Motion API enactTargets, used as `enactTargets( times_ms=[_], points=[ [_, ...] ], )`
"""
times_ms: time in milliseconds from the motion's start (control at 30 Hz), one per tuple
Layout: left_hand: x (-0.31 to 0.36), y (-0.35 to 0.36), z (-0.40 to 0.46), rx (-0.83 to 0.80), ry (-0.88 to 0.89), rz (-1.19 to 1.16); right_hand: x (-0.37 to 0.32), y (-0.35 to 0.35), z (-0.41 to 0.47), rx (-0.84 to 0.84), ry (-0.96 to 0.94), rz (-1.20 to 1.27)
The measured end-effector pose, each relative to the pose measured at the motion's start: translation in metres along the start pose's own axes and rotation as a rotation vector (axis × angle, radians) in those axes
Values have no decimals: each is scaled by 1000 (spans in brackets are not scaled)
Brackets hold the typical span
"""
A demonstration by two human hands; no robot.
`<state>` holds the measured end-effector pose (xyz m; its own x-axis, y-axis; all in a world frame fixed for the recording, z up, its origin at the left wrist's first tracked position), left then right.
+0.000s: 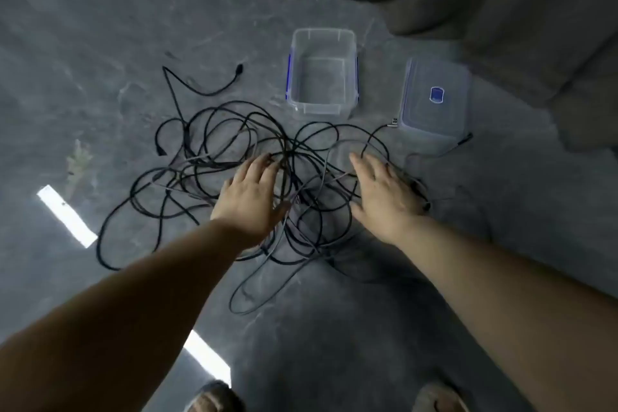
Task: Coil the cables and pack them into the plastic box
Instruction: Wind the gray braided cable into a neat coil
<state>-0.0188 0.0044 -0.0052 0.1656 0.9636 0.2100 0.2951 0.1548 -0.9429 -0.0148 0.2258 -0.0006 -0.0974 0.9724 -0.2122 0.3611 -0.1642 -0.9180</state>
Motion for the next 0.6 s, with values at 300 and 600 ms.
enactTargets(
  times_ms=[300, 600],
  points=[
    [20, 82, 76, -91, 72, 37, 93, 52, 38, -5, 24, -112],
    [45, 117, 104, -88, 76, 10, 135, 89, 30, -92, 161, -83]
  ],
)
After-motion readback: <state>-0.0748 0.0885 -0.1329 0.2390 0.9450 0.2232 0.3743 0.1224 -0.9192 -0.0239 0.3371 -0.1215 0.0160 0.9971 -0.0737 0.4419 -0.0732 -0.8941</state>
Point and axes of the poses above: each hand's wrist, its own z-axis towards the middle knuckle, its own y-axis out of the palm, x = y × z, the point moved 2 cm from there along z, towards the middle knuckle, and after that the axes turned 1 degree about -z, right-handed, at the moved point
